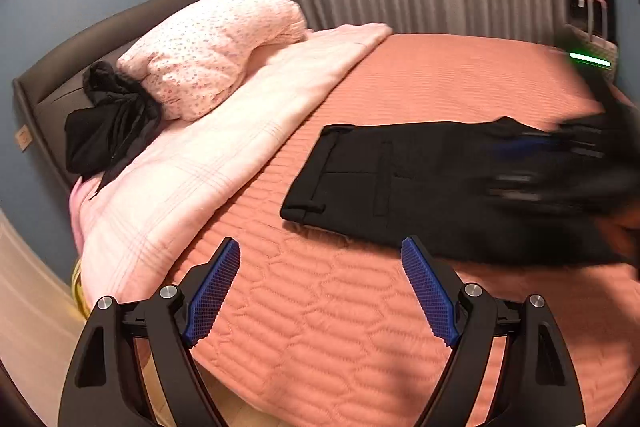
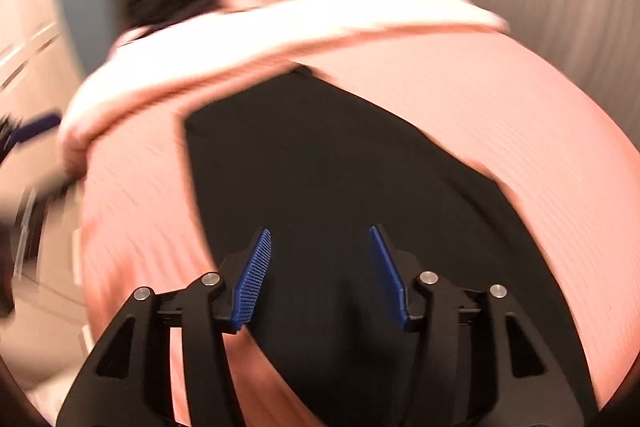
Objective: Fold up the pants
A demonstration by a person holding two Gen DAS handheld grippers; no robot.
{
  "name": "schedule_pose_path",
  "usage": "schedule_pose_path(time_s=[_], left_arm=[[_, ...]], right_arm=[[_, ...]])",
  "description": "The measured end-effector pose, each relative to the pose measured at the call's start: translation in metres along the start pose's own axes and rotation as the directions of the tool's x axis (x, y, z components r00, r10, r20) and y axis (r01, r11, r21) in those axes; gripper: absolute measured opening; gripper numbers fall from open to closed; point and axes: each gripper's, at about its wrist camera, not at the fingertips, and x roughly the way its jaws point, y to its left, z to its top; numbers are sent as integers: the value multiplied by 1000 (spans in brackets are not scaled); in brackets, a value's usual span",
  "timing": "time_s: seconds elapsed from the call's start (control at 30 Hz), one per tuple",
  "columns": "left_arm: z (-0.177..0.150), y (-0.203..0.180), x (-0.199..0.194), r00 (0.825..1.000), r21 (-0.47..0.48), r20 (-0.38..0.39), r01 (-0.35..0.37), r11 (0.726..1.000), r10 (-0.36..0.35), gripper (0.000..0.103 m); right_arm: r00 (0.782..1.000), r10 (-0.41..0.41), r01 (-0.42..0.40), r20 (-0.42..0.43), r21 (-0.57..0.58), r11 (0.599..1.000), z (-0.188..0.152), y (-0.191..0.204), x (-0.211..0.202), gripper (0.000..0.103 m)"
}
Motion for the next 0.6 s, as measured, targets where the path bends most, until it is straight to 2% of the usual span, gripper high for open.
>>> schedule_pose_path(time_s=[0.07, 0.1, 0.2, 0.3, 0.4, 0.53, 0.6], left_arm=[[-5, -1, -13, 1000, 34, 18, 6, 999, -7, 81], [-8, -1, -18, 999, 54, 29, 14, 998, -16, 81], [-13, -5, -25, 999, 77, 40, 29, 997, -32, 81], [-18, -4, -23, 996, 37, 26, 86, 996, -87, 81], [-21, -5, -16, 993, 6, 19, 120, 993, -120, 81], [-16, -12, -14, 992, 25, 23, 121, 992, -122, 81], [-11, -15, -15, 992, 39, 21, 123, 992, -124, 81]], right_arm=[[997, 59, -61, -50, -41, 997, 37, 29, 40, 50], [996, 56, -60, -69, -59, 996, 47, 44, 57, 49], [985, 71, -90, -159, -114, 989, 44, 60, 94, 47], [990, -10, -18, -140, -202, 979, 43, 77, 111, 48], [992, -52, 27, -116, -211, 977, 49, 83, 124, 47], [995, -21, 8, -97, -140, 990, 62, 77, 125, 49], [996, 20, -30, -82, -117, 993, 52, 65, 97, 50]])
